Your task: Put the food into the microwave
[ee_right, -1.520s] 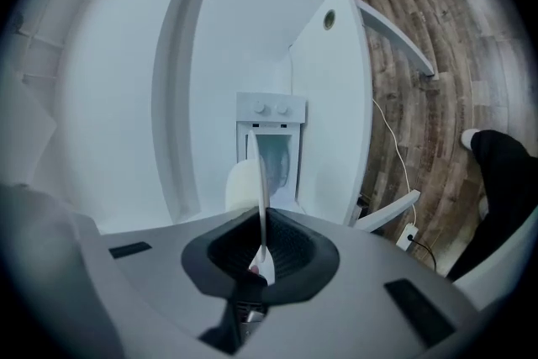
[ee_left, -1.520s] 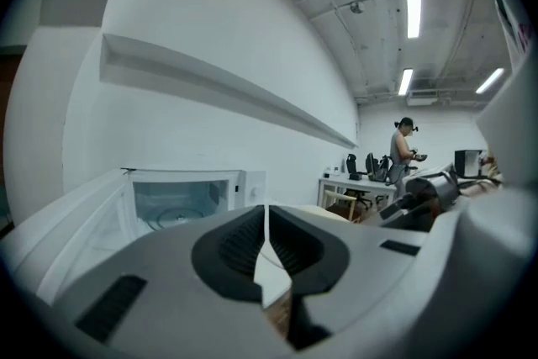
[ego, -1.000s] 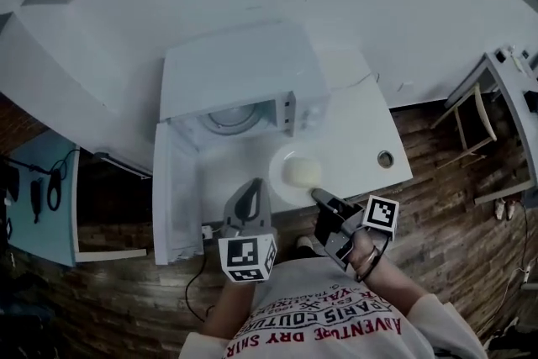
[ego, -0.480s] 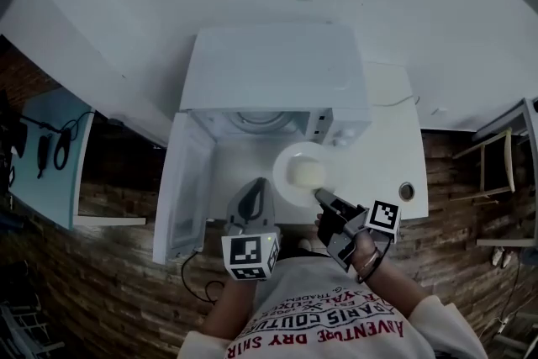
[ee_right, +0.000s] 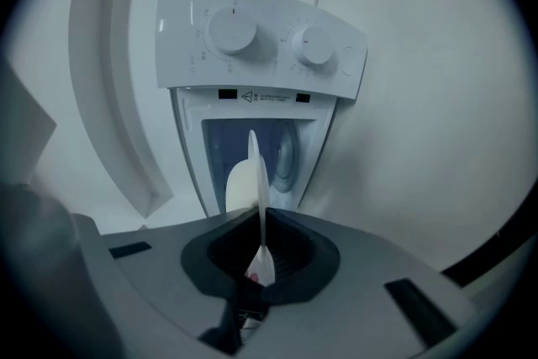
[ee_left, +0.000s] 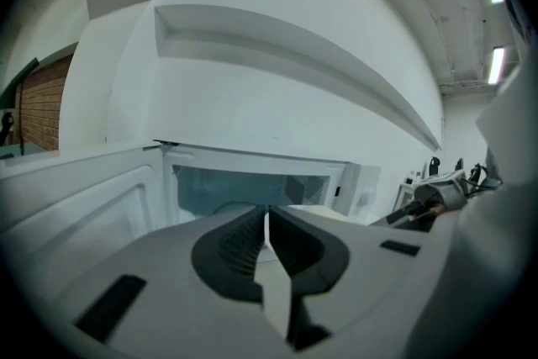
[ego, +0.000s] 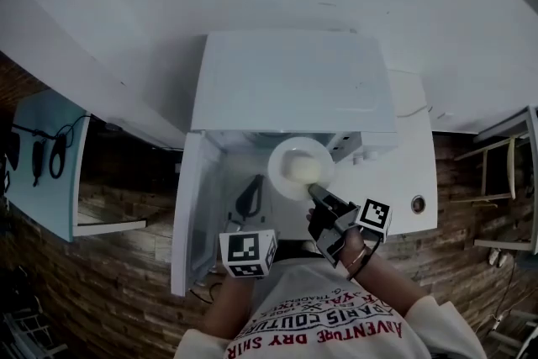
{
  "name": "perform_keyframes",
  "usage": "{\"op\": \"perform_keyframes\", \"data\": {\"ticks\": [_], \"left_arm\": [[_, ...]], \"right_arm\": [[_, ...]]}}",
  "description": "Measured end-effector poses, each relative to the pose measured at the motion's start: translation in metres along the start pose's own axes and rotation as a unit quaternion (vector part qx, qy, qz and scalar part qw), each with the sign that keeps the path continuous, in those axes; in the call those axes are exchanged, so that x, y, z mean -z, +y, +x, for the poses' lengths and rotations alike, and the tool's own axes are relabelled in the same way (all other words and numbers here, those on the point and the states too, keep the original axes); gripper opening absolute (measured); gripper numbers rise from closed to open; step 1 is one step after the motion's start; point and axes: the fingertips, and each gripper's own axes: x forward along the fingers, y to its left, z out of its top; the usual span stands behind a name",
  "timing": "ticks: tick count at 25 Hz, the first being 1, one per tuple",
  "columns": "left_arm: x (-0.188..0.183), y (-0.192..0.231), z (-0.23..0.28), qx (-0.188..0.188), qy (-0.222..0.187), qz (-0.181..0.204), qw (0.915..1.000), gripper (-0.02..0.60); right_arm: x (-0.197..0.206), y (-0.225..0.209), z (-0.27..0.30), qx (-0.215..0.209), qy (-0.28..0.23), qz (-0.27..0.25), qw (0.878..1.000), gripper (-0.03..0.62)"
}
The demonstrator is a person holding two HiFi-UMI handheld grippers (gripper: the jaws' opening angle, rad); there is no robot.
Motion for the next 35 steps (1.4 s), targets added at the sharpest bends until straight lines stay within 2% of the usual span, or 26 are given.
{"op": "perform_keyframes", "data": {"ticks": [5, 11, 16, 20, 35], "left_arm": [[0.008, 0.025, 0.021, 0.009, 0.013, -0.008, 0.9998, 0.018], [0.014, 0.039, 0.038, 0.023, 0.011, -0.013, 0.9996, 0.018], [0.019, 0.045, 0.046, 0.023, 0.016, -0.018, 0.9995, 0.018], [0.026, 0.048, 0.048, 0.019, 0.024, -0.02, 0.9993, 0.018], [0.045, 0.042, 0.047, 0.023, 0.044, -0.026, 0.9984, 0.018]], "right_arm": [[-0.01, -0.002, 0.037, -0.012, -0.032, -0.002, 0.999, 0.021], [-0.028, -0.007, 0.073, -0.051, -0.077, 0.013, 0.996, 0.021], [-0.043, -0.014, 0.098, -0.044, -0.093, 0.016, 0.995, 0.021], [-0.05, -0.016, 0.113, -0.06, -0.101, 0.01, 0.993, 0.026], [-0.069, -0.027, 0.146, -0.03, -0.123, 0.001, 0.992, 0.026]]}}
